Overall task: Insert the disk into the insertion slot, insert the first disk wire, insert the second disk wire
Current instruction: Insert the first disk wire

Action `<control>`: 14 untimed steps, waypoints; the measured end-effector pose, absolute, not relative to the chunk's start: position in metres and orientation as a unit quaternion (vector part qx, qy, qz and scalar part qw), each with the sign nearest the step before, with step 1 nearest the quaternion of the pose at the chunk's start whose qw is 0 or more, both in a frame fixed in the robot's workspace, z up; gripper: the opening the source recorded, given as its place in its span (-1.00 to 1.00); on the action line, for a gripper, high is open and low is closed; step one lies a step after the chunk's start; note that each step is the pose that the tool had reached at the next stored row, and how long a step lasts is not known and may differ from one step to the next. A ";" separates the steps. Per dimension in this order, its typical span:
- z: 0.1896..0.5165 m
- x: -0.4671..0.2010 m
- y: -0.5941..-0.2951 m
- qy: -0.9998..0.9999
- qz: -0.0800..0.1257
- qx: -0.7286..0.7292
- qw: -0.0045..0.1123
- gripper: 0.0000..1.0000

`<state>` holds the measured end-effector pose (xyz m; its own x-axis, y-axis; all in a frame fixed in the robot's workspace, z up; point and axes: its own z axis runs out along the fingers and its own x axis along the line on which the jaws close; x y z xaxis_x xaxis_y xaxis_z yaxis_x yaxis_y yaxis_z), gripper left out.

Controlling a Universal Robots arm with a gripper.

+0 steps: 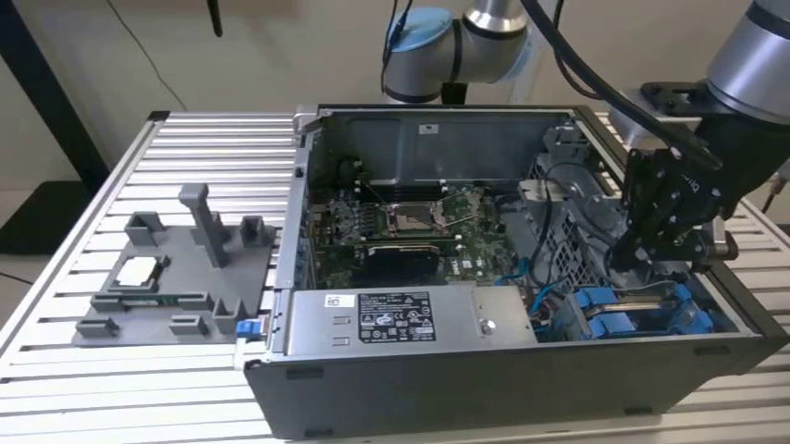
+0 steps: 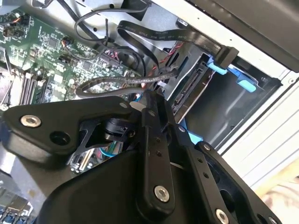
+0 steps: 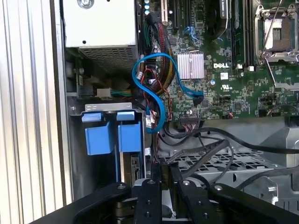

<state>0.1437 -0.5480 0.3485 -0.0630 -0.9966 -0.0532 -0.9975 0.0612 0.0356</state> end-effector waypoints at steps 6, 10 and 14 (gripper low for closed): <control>0.345 0.144 -0.548 0.728 0.031 -0.684 0.007 -0.62; 0.345 0.144 -0.548 0.728 0.031 -0.684 0.007 -0.62; 0.343 0.144 -0.548 0.728 0.031 -0.684 0.007 -0.62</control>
